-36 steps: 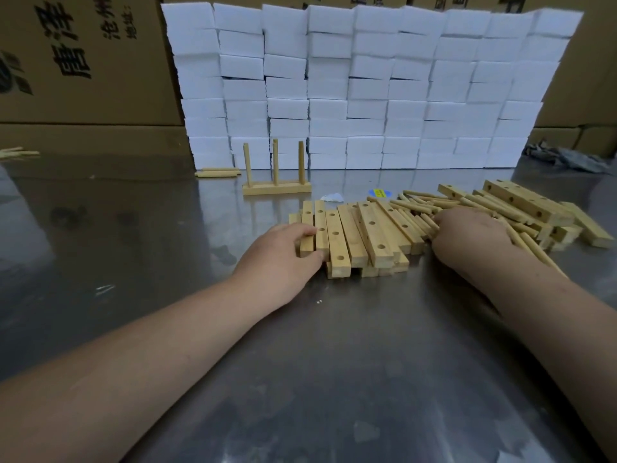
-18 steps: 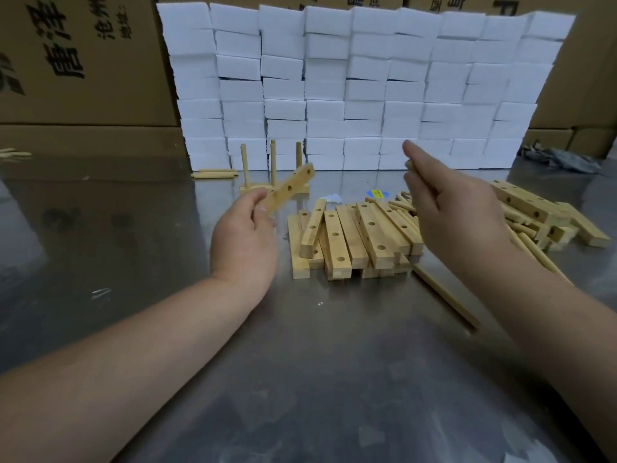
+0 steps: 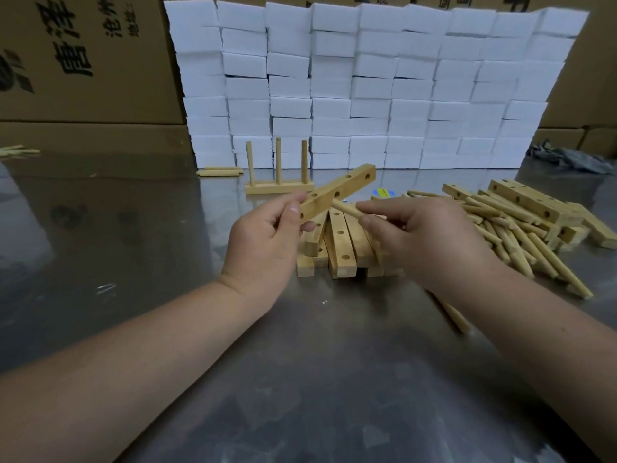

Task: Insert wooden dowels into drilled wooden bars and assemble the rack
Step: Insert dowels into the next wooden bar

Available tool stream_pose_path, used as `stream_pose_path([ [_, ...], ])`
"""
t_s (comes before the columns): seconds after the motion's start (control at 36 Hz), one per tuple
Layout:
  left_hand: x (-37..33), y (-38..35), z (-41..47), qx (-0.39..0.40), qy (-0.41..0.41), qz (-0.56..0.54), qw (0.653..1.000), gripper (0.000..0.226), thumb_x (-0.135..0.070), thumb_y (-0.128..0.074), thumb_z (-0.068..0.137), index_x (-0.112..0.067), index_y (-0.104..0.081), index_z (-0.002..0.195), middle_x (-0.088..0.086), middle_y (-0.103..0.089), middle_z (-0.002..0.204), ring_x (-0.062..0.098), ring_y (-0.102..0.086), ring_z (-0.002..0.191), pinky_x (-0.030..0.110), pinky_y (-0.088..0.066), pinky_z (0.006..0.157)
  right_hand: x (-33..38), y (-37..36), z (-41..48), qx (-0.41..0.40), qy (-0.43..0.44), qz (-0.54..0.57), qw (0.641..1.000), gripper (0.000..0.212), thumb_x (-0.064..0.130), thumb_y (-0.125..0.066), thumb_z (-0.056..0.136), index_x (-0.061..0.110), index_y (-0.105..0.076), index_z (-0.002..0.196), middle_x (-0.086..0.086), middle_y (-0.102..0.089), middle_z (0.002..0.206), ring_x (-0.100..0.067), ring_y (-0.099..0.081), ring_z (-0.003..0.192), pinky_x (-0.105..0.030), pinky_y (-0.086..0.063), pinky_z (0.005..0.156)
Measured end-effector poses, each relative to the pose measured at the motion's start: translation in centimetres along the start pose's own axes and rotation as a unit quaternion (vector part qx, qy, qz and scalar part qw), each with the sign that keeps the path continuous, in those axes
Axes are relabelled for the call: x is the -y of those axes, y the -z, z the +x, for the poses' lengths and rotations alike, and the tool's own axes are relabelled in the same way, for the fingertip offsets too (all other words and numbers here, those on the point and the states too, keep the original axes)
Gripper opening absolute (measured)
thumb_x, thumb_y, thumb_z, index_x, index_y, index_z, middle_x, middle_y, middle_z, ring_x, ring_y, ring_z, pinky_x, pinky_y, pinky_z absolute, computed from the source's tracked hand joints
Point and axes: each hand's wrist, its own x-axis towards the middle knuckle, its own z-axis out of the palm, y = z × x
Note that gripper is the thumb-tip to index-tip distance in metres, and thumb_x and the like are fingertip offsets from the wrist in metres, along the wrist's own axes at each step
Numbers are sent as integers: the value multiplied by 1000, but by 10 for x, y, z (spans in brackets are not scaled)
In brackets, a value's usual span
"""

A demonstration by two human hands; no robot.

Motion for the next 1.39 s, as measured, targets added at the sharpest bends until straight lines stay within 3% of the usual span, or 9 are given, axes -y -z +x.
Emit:
stream_pose_path([
  [0.19, -12, 0, 0, -5, 115, -128, 985, 26, -9, -41, 98, -24, -63, 100, -9, -69, 89, 8, -70, 80, 18, -54, 77, 6, -1, -4, 49, 13, -11, 999, 26, 33, -54, 87, 40, -65, 109, 31, -56, 55, 13, -50, 62, -17, -36, 54],
  [0.33, -17, 4, 7, -33, 235, -271, 933, 23, -8, -43, 97, -9, -65, 102, -2, -73, 74, 14, -71, 74, 22, -56, 70, 13, -2, -9, 61, 69, 24, 995, 32, 24, -52, 86, 36, -64, 114, 24, -62, 99, 9, -48, 99, -4, -38, 76],
  [0.5, -23, 7, 11, -19, 336, -459, 822, 38, 5, -40, 90, 1, -48, 127, 23, -67, 102, 26, -70, 87, 29, -58, 72, 11, -3, -9, 58, 93, 34, 993, 15, 28, -58, 85, 42, -58, 88, 30, -54, 68, 3, -50, 68, -15, -35, 54],
  [0.58, -25, 8, 12, 3, 345, -502, 793, 45, 9, -41, 82, 9, -39, 127, 29, -67, 98, 30, -71, 81, 33, -59, 70, 8, -5, -7, 43, 91, 48, 994, 19, 24, -60, 85, 42, -53, 80, 16, -56, 61, -3, -50, 65, -24, -40, 58],
  [0.83, -24, 9, 10, 63, 356, -474, 803, 39, 11, -36, 81, 15, -47, 119, 31, -63, 109, 30, -69, 86, 34, -57, 78, 11, -4, -9, -15, 117, 59, 991, 16, 25, -58, 79, 27, -71, 89, 9, -65, 71, -9, -56, 68, -40, -51, 63],
  [1.03, -23, 6, 9, 83, 352, -483, 797, 38, 6, -39, 78, 12, -50, 114, 21, -64, 91, 26, -66, 86, 37, -58, 74, 9, -4, -8, -18, 118, 30, 992, 21, 31, -54, 77, 29, -70, 90, 21, -59, 70, -5, -53, 69, -35, -50, 63],
  [1.19, -19, -2, -3, 74, 244, -178, 950, 28, -26, -36, 100, -15, -58, 89, 0, -54, 62, 10, -52, 48, 22, -43, 51, 8, -4, -8, -4, 114, 33, 993, 22, 33, -54, 76, 29, -70, 90, 23, -61, 73, -4, -55, 72, -33, -50, 65],
  [1.28, -19, -2, -6, 81, 182, -113, 973, 30, -29, -29, 101, -17, -52, 85, -9, -46, 51, 2, -42, 40, 13, -36, 42, 9, -3, -8, 5, 123, 35, 992, 22, 33, -54, 75, 30, -70, 90, 23, -60, 70, -3, -55, 69, -28, -47, 61],
  [1.39, -22, 1, -8, 79, 151, -122, 978, 31, -25, -25, 102, -16, -45, 80, 2, -39, 62, 7, -41, 43, 16, -35, 37, 11, -2, -9, 14, 149, 27, 988, 20, 34, -58, 75, 29, -71, 90, 21, -58, 65, -4, -54, 69, -24, -44, 57],
])
